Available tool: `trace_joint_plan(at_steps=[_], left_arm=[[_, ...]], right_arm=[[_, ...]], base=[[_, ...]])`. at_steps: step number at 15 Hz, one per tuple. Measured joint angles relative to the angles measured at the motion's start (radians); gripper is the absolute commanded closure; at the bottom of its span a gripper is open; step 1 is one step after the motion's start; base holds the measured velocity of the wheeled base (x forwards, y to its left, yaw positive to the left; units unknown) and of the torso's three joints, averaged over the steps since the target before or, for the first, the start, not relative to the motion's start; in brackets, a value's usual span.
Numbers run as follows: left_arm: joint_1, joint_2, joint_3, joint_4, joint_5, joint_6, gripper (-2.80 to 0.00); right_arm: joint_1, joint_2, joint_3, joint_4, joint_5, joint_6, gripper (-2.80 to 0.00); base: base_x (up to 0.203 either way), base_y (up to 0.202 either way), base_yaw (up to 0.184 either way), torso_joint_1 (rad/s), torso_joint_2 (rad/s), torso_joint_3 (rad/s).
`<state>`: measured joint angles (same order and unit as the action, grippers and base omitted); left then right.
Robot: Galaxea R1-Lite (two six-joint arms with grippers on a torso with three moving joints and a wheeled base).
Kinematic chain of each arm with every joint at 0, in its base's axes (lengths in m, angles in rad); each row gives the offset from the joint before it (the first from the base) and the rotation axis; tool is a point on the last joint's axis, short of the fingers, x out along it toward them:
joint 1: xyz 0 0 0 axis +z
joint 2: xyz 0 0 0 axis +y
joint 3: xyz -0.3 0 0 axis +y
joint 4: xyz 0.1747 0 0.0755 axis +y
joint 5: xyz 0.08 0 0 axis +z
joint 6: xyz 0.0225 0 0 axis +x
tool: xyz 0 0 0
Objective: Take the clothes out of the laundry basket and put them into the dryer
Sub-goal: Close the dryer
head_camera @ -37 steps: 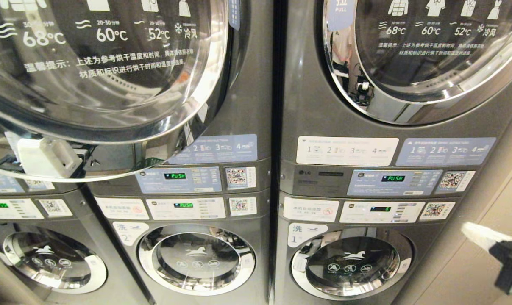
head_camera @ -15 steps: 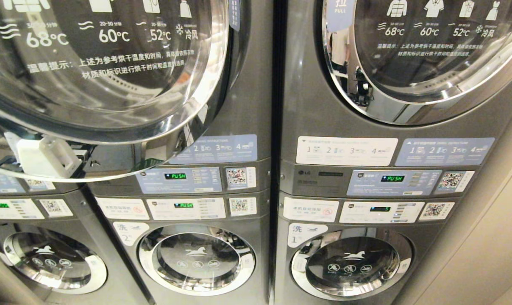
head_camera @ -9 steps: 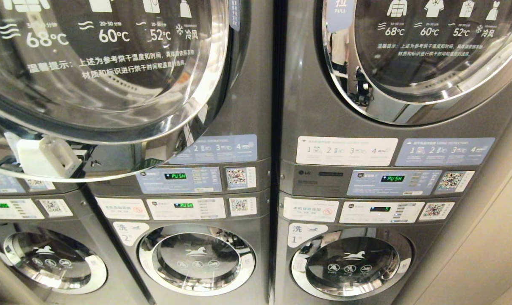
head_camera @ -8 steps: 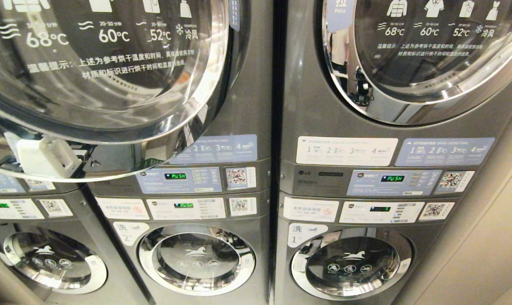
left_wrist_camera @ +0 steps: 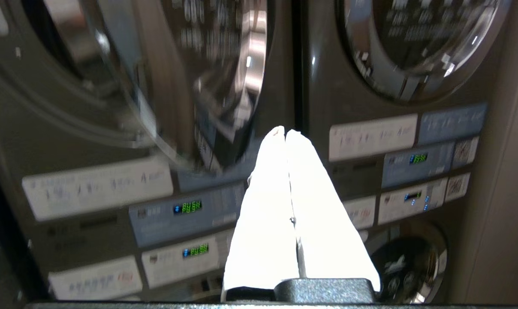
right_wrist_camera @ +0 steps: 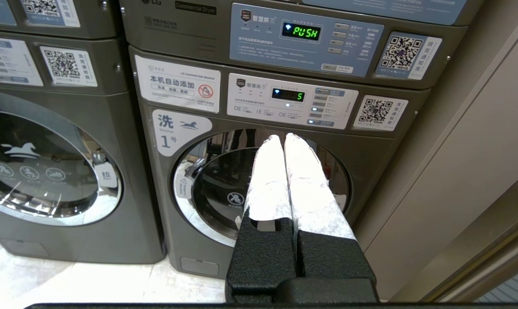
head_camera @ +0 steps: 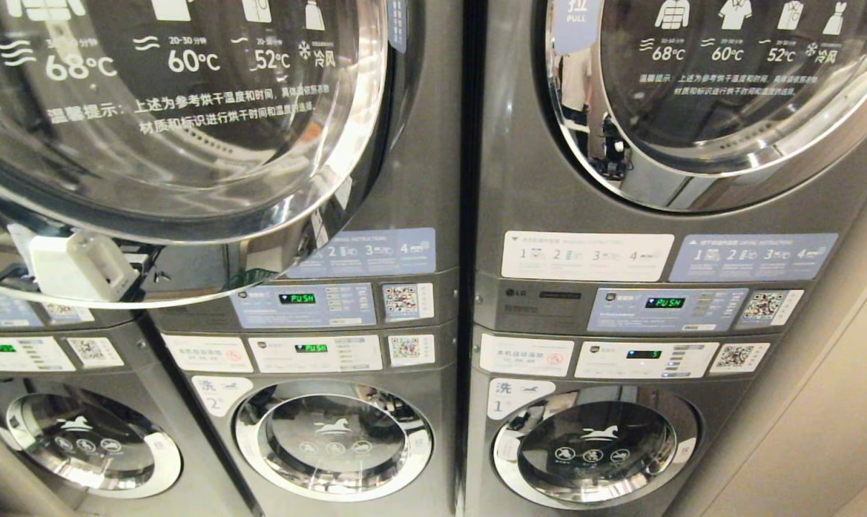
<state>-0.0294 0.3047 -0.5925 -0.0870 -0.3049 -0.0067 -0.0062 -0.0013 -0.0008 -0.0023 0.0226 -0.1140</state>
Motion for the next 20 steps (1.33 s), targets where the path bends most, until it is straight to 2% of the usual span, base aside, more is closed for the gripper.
trace_joint_plan(at_steps=[2,4,7,9,12,14,17,20], left_arm=[[-0.013,0.163,-0.225,-0.003,-0.011,-0.032,0.0],[-0.02,0.309,-0.397,-0.004,-0.015,-0.049,0.0],[-0.019,0.47,-0.533,-0.008,-0.01,-0.051,0.0],[-0.004,0.531,-0.557,-0.008,0.043,-0.014,0.0],[0.028,0.595,-0.582,-0.008,0.194,0.056,0.0],[0.048,0.628,-0.605,-0.009,0.292,0.067,0.0],[0.06,0.672,-0.618,-0.009,0.391,0.072,0.0],[0.129,0.741,-0.642,-0.015,0.443,0.067,0.0]], right_arm=[[0.0,0.0,0.0,0.001,0.002,0.0,0.0],[0.0,0.0,-0.002,0.009,0.003,0.0,0.0],[0.001,0.0,-0.005,0.013,0.003,0.0,0.0],[0.001,0.0,-0.005,0.013,0.003,0.0,0.0],[0.001,0.0,-0.005,0.013,0.003,0.0,0.0],[0.001,0.0,-0.005,0.013,0.003,0.001,0.0],[0.001,0.0,-0.005,0.013,0.003,0.002,0.0],[0.001,0.0,-0.005,0.012,0.002,0.004,0.0]], base=[[0.0,0.0,0.0,0.0,0.0,0.0],[0.0,0.0,0.0,0.0,0.0,0.0],[0.0,0.0,0.0,0.0,0.0,0.0],[0.0,0.0,0.0,0.0,0.0,0.0],[0.0,0.0,0.0,0.0,0.0,0.0],[0.0,0.0,0.0,0.0,0.0,0.0],[0.0,0.0,0.0,0.0,0.0,0.0],[0.0,0.0,0.0,0.0,0.0,0.0]])
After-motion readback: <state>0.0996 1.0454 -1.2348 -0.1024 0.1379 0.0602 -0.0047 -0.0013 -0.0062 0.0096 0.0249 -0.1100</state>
